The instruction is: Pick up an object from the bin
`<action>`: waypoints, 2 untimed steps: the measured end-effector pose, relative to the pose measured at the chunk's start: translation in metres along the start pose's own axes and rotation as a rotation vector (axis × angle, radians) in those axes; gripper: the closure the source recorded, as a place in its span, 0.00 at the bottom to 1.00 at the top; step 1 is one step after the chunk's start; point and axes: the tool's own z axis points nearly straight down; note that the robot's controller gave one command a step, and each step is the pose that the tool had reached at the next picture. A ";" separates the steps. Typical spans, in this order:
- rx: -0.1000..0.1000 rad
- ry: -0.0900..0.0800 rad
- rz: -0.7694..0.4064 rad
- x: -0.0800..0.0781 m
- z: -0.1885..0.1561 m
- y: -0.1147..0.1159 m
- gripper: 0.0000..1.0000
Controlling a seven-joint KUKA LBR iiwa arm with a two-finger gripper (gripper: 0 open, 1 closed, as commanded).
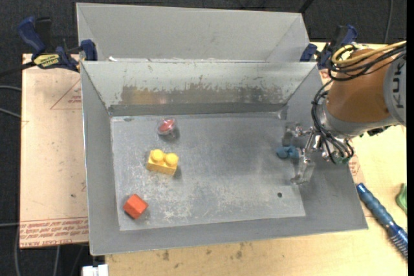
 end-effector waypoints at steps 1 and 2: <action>-0.001 0.003 0.002 0.001 0.000 0.000 1.00; 0.000 0.003 -0.046 0.033 -0.060 0.020 1.00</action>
Offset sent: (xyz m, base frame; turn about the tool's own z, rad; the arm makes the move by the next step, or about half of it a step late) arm 0.0000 0.0000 0.0000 0.0000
